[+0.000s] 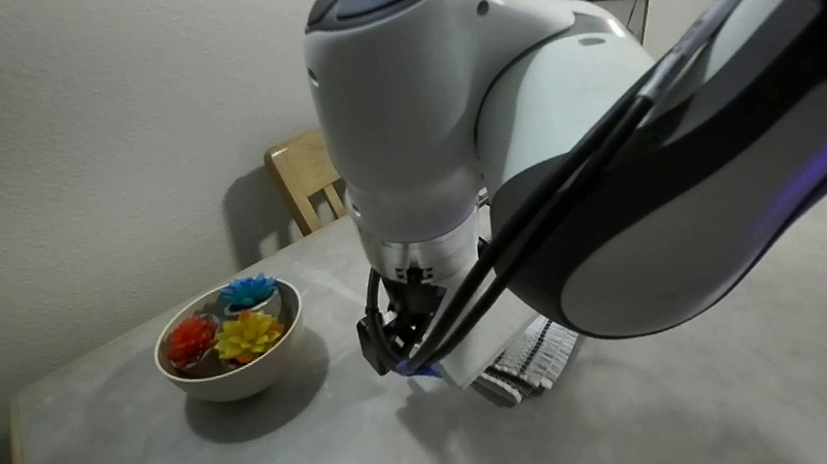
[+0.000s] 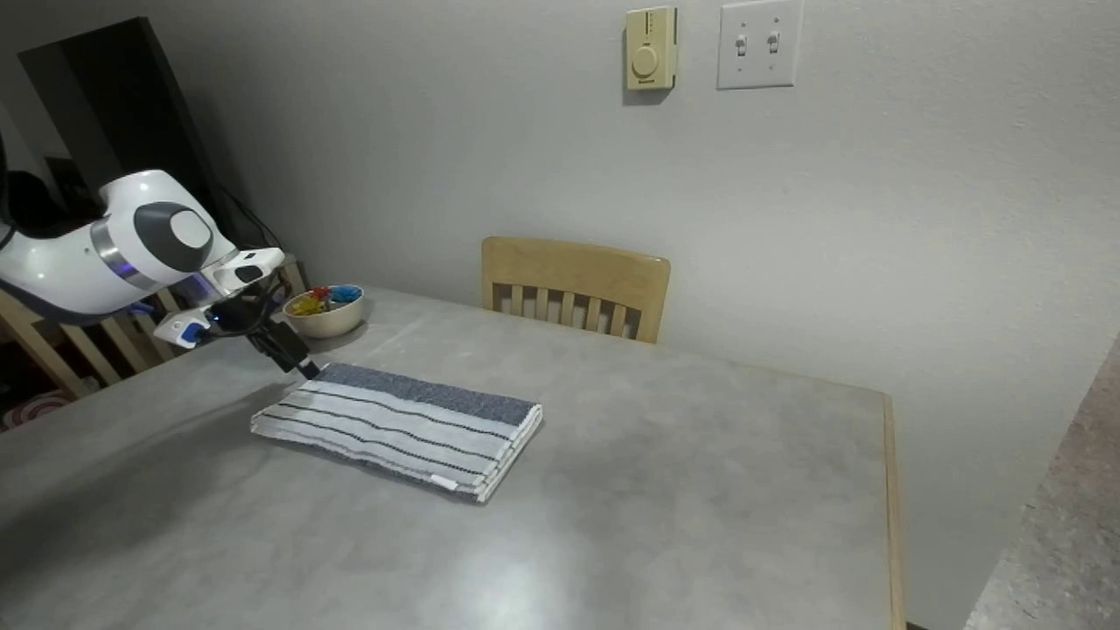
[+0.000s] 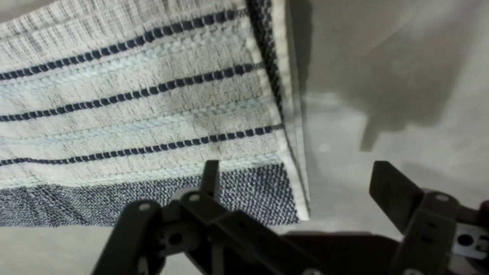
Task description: Fold the towel
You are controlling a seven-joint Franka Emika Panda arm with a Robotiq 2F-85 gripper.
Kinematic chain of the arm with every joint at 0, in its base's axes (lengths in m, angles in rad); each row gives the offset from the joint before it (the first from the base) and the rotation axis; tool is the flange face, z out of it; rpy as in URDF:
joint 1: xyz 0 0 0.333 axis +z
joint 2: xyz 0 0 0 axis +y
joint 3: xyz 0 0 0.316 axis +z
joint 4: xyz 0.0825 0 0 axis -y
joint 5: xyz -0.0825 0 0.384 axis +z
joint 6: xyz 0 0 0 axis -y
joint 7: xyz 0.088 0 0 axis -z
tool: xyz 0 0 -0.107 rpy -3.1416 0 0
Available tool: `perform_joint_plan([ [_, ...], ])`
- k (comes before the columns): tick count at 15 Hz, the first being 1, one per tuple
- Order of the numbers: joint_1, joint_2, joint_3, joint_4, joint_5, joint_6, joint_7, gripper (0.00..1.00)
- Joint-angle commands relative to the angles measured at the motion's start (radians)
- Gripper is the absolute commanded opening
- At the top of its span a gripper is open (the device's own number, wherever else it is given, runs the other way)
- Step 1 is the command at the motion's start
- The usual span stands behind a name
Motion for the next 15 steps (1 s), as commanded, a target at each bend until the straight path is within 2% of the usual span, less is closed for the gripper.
perform_joint_plan([
  [1, -0.006, 0.000, 0.005, 0.003, -0.006, -0.004, 0.003, 1.00],
  [10, -0.011, -0.005, -0.003, 0.013, -0.007, -0.044, -0.002, 1.00],
  [15, -0.051, 0.000, 0.033, 0.020, 0.015, -0.065, -0.049, 1.00],
])
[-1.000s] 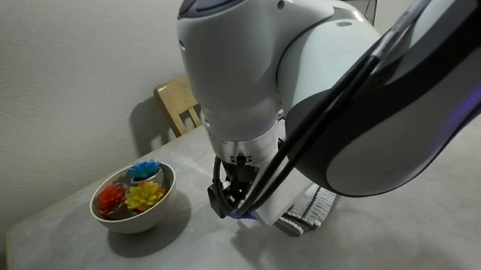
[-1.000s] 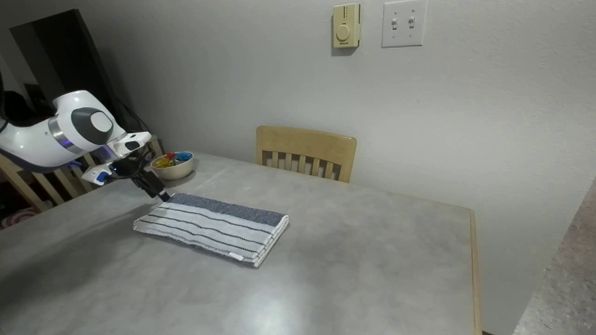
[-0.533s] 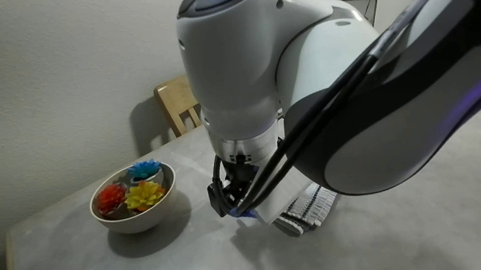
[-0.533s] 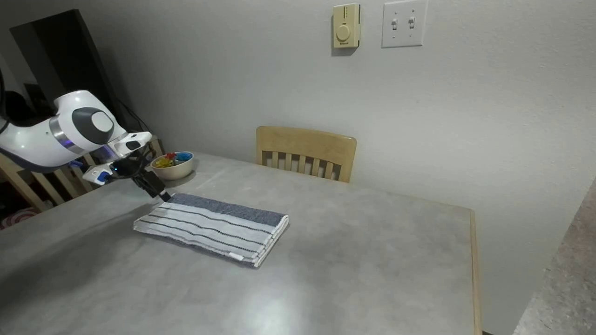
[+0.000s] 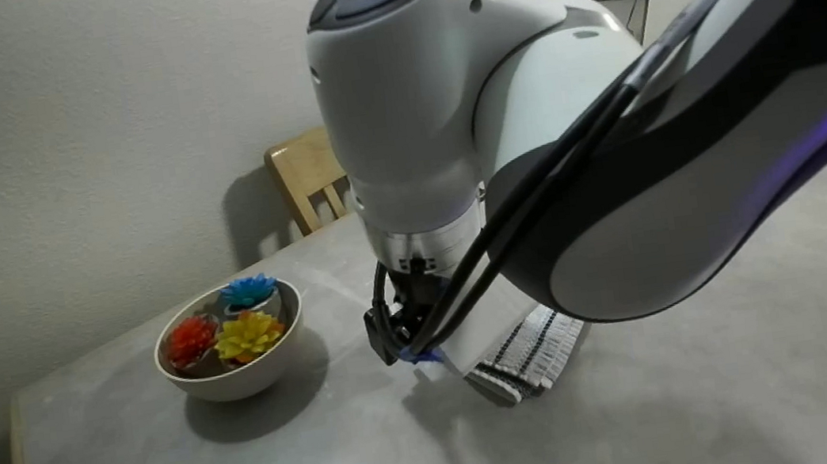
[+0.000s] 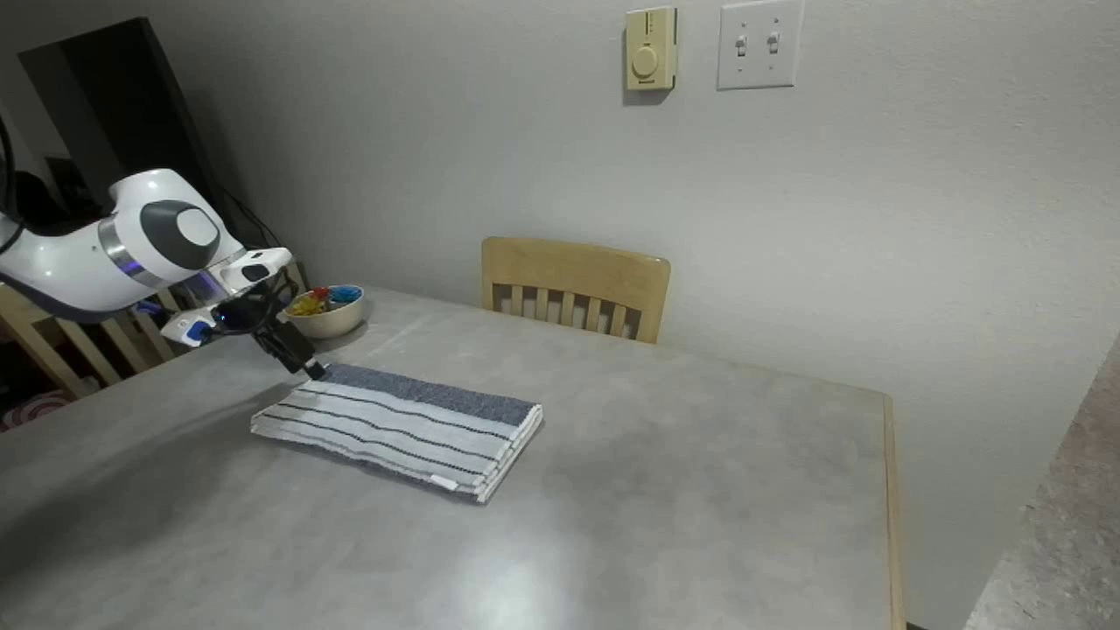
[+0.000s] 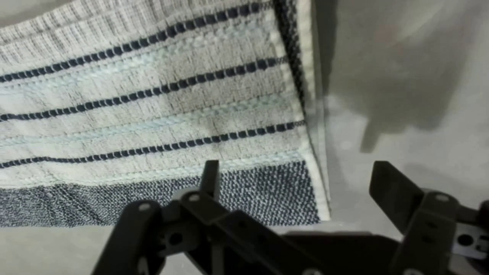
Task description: Fold the towel
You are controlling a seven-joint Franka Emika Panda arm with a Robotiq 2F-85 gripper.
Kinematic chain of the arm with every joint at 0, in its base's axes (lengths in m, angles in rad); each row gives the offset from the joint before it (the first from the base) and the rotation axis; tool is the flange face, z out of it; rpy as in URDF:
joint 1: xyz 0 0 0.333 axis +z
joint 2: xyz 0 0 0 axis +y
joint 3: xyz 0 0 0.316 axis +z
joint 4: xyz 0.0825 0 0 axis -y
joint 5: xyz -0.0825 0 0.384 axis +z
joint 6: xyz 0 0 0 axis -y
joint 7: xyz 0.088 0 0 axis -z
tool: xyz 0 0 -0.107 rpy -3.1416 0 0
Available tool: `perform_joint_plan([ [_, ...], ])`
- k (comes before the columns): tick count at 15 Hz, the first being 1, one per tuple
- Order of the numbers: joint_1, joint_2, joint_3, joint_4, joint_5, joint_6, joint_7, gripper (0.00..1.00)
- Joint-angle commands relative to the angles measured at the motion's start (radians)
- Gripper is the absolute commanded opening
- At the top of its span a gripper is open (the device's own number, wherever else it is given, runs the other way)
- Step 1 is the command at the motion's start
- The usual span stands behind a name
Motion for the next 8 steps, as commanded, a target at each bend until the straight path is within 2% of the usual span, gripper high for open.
perform_joint_plan([
  [1, -0.045, 0.001, 0.039, 0.013, 0.017, -0.038, -0.051, 1.00],
  [8, -0.077, 0.019, 0.073, 0.026, 0.019, -0.081, -0.090, 1.00],
])
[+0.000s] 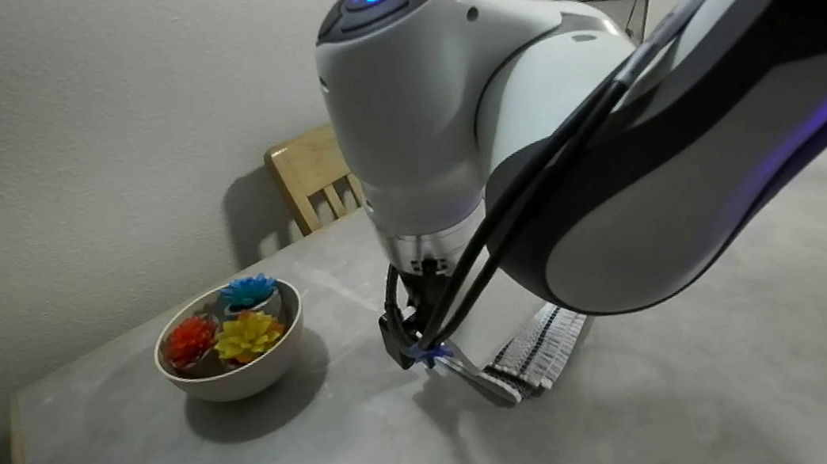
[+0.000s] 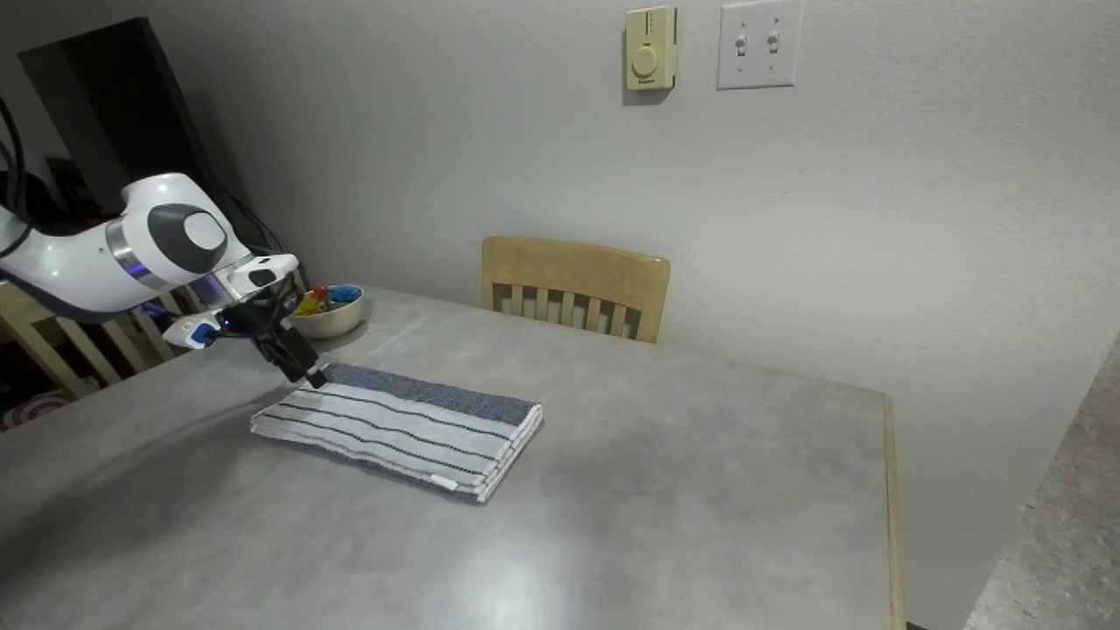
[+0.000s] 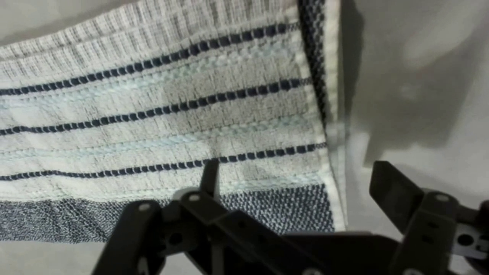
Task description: Fold the towel
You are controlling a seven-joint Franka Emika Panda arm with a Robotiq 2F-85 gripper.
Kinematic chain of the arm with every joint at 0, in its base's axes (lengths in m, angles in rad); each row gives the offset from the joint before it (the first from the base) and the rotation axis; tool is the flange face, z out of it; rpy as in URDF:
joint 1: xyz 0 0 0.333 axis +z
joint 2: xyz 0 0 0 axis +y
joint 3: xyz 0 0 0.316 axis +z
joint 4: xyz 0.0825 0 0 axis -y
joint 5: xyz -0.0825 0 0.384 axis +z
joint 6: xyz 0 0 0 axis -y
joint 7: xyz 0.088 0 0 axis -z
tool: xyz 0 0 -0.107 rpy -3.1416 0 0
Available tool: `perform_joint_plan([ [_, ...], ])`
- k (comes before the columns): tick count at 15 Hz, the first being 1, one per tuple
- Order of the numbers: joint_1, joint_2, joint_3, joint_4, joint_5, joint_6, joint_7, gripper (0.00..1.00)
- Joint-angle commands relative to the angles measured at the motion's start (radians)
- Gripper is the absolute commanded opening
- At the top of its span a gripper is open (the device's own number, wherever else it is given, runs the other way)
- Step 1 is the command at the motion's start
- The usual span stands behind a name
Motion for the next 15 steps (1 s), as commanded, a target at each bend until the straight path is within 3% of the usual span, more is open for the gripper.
perform_joint_plan([
  [1, -0.032, 0.015, 0.036, 0.025, 0.014, -0.043, -0.048, 1.00],
  [11, -0.039, 0.026, 0.042, 0.033, 0.008, -0.060, -0.063, 1.00],
  [15, -0.046, 0.032, 0.043, 0.039, 0.008, -0.063, -0.078, 0.93],
])
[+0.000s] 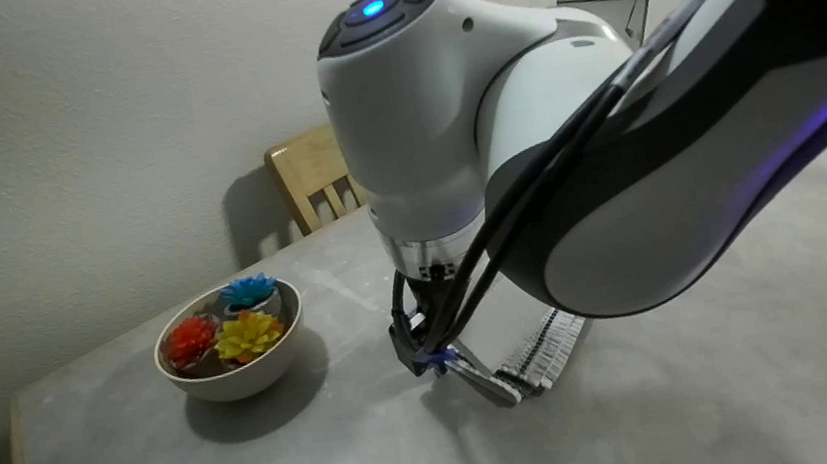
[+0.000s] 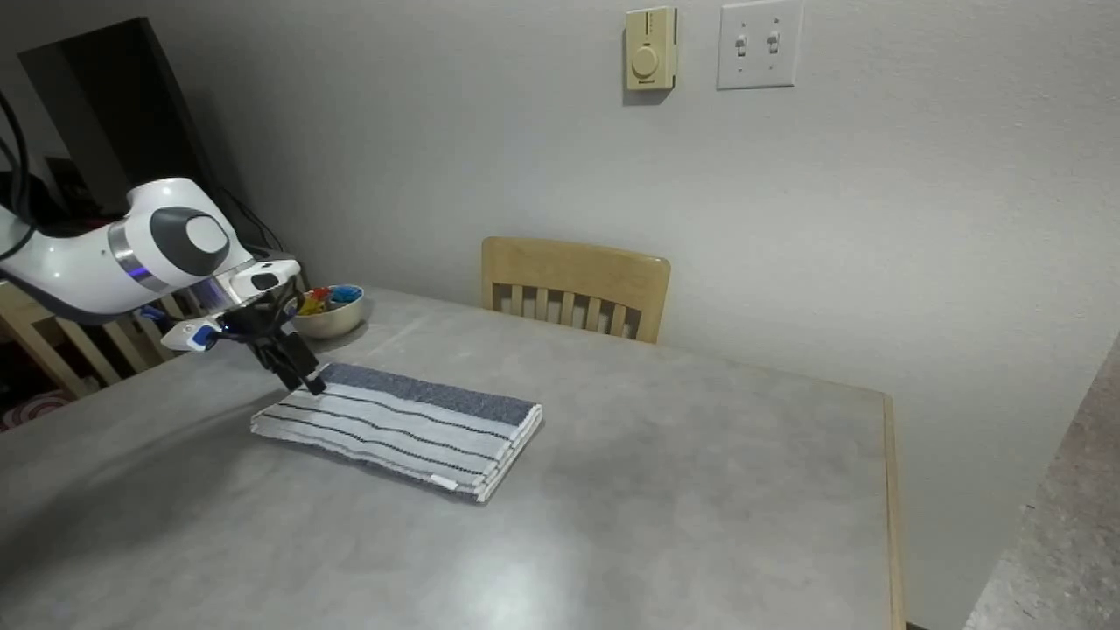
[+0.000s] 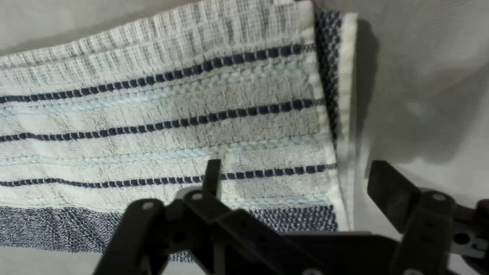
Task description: Fold the towel
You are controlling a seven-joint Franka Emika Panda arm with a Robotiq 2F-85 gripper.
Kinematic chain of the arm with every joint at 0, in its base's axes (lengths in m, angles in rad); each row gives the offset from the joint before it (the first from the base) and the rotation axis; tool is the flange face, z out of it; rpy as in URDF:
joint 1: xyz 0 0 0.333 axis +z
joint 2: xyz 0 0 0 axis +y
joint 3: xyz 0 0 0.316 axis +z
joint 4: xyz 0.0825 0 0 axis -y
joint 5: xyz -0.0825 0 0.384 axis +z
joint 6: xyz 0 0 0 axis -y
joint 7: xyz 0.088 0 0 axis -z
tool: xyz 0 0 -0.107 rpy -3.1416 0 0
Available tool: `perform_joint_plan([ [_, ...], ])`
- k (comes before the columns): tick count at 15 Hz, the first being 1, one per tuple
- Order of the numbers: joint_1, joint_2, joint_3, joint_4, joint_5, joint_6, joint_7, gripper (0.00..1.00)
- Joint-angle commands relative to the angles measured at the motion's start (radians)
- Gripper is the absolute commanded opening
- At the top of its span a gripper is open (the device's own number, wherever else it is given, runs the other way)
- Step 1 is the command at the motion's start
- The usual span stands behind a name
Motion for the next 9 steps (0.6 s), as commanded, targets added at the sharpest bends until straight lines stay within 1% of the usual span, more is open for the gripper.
perform_joint_plan([
  [1, -0.029, 0.027, 0.022, 0.038, 0.009, -0.030, -0.042, 0.93],
  [2, -0.030, 0.028, 0.023, 0.039, 0.009, -0.030, -0.045, 0.82],
  [3, -0.031, 0.030, 0.022, 0.040, 0.009, -0.031, -0.047, 0.79],
  [4, -0.030, 0.032, 0.022, 0.043, 0.009, -0.031, -0.048, 0.61],
  [6, -0.028, 0.034, 0.022, 0.051, 0.008, -0.033, -0.049, 0.48],
  [7, -0.027, 0.035, 0.022, 0.054, 0.007, -0.035, -0.049, 0.39],
  [8, -0.025, 0.037, 0.021, 0.059, 0.006, -0.037, -0.046, 0.34],
  [9, -0.025, 0.038, 0.021, 0.061, 0.006, -0.039, -0.044, 0.27],
])
